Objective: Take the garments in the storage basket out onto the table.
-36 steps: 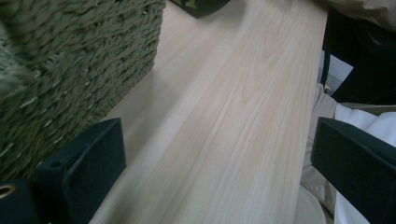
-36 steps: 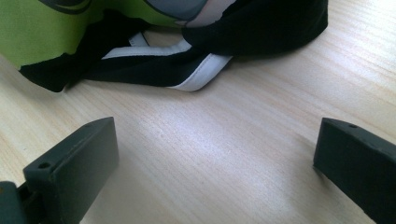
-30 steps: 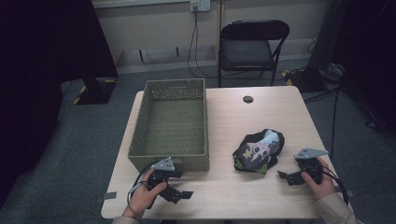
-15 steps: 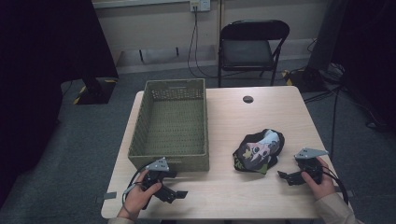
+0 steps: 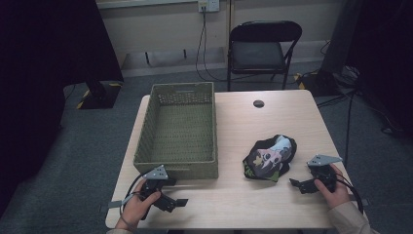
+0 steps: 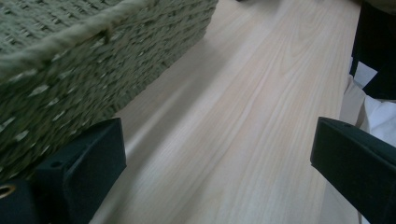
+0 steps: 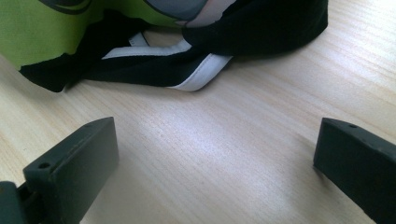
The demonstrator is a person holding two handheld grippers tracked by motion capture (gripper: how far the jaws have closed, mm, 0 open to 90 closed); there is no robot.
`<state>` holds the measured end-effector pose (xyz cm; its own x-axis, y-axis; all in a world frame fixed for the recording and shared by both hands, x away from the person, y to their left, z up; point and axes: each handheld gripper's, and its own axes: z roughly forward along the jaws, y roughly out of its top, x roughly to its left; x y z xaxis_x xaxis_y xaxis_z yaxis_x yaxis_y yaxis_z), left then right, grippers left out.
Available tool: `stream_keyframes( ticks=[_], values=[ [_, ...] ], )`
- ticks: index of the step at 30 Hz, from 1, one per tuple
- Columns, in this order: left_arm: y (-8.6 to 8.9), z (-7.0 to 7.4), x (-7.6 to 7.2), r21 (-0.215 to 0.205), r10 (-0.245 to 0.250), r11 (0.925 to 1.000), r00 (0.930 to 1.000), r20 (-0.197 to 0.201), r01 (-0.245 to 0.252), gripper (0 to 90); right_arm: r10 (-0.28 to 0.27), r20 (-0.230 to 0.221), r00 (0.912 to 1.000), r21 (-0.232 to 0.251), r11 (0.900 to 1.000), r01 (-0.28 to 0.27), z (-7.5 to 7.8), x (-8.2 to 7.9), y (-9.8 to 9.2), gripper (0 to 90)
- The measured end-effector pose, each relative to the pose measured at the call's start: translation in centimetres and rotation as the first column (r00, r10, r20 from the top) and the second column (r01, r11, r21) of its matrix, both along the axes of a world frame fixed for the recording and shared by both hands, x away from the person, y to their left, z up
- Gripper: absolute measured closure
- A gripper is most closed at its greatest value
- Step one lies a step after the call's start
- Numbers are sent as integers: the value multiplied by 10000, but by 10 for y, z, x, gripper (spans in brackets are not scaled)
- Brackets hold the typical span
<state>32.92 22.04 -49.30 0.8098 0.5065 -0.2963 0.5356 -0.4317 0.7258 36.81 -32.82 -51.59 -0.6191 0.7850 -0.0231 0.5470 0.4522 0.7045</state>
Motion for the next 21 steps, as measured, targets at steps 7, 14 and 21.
stream_keyframes(
  ticks=[7, 14, 21],
  values=[
    [8, -2, 0, 103, 90, 9999, 10000, 43, -91, 30, -3, -2, 10000, 2, 10000, 3, 0, 0, 0, 0],
    [15, -4, 0, 198, 150, 9997, 9999, 65, -151, 29, 0, 0, 10000, 0, 10000, 0, 0, 0, 0, 0],
    [19, -6, -1, 343, 150, 9993, 9998, 118, -154, 30, -1, 0, 10000, 2, 10000, 1, 0, 0, 0, 0]
  ],
)
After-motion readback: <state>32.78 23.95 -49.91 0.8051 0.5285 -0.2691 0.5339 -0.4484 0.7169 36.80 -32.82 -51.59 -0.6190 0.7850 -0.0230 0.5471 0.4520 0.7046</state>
